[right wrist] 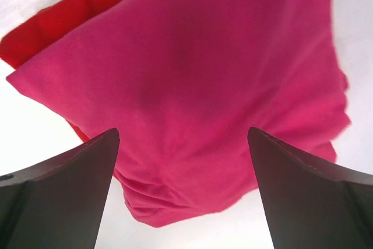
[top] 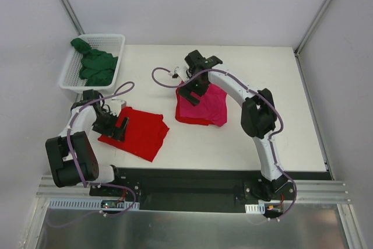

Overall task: Fold and stack the t-shirts
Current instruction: Put the neatly folded tshirt into the corner of the board with the right arm

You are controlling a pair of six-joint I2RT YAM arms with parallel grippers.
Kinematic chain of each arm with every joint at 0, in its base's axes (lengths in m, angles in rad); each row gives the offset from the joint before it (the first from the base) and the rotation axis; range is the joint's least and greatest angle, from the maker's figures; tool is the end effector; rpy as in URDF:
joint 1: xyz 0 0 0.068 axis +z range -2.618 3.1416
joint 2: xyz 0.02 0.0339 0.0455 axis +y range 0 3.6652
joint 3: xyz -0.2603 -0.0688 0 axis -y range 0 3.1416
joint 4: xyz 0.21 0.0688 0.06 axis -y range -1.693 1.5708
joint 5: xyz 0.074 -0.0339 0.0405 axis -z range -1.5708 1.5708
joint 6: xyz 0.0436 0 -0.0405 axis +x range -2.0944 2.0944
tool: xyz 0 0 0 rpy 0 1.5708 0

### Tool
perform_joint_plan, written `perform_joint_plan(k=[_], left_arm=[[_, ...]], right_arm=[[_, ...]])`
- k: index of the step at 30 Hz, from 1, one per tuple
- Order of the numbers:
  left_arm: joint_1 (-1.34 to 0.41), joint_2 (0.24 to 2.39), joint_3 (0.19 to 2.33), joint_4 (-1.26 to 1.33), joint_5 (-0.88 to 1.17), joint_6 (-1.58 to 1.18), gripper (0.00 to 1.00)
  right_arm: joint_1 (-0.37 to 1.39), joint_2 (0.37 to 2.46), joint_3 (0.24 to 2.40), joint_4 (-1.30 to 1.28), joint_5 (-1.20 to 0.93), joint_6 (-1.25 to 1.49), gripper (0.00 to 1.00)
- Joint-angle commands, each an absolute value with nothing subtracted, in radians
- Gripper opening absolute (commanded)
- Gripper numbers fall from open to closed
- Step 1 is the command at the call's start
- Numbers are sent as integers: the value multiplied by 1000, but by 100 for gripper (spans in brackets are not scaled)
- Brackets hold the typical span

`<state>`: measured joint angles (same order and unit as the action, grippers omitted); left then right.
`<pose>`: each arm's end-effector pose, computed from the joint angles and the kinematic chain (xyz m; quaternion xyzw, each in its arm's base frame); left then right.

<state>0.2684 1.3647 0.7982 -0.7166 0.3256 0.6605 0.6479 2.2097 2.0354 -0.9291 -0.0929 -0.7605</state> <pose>0.2051 0.0419 0.1956 0.2130 0.9534 -0.0801 0.1983 0.3527 0.2720 0.2403 -0.6373 0.7337 0.0321 0.2335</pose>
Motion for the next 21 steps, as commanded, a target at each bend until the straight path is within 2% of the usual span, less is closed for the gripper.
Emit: perform_joint_plan(k=[1, 8, 13, 21], left_arm=[[268, 1336, 796, -730, 353, 624, 99], [270, 1344, 795, -698, 373, 597, 99], [270, 1385, 885, -713, 205, 636, 99], [268, 1396, 1012, -704, 112, 713, 99]], right_arm=[[666, 2207, 2026, -946, -167, -788, 96], [664, 2207, 1991, -986, -129, -831, 96], [663, 2177, 1908, -985, -74, -861, 96], [653, 2175, 1881, -977, -8, -868, 96]])
